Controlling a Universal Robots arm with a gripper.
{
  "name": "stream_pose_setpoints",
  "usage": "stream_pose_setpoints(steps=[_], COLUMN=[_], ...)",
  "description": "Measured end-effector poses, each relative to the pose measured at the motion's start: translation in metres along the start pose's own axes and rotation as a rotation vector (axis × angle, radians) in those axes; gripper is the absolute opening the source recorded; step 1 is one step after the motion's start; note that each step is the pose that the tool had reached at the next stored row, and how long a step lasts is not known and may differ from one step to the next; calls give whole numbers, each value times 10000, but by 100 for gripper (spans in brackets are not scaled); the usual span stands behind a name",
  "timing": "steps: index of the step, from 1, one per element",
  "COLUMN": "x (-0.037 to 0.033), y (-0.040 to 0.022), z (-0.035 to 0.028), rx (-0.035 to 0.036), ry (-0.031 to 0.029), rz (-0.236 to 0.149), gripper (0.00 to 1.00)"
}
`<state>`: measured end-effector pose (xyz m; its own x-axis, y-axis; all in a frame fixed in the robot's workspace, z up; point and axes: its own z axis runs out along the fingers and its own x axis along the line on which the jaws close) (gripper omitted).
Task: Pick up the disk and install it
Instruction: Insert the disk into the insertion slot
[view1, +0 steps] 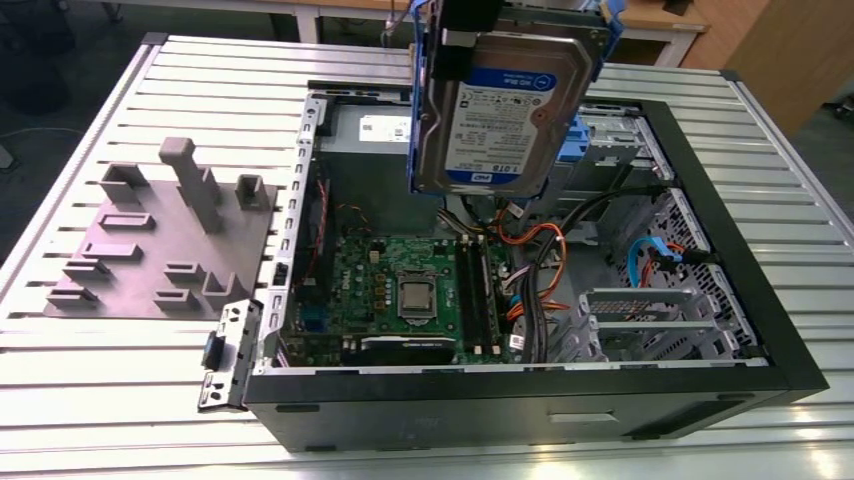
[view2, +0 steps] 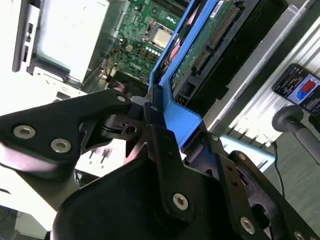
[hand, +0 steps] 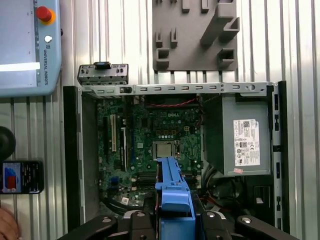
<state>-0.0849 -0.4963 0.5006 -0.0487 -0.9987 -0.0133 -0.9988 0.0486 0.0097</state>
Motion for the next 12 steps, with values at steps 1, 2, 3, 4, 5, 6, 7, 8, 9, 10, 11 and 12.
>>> stream_pose_setpoints(steps=[1,2,3,4,5,6,7,8,9,10,11,12], x=[35,67,99,128,156,176,189,194,195,194,193,192], y=[-2,-3,-7,-11,-18,-29,-44,-62,-88,-120,-153,-186], z=[2,3,7,11,18,25,31,40,46,53,59,64], rx=[1,0,0,-1,0,0,0,1,0,-1,0,0], ry=[-1,0,0,1,-1,-1,-1,-3,0,1,0,-1], rz=[0,0,0,0,1,1,1,0,-1,-2,-8,-10], gripper=[36,36,36,36,36,36,36,36,36,36,36,36])
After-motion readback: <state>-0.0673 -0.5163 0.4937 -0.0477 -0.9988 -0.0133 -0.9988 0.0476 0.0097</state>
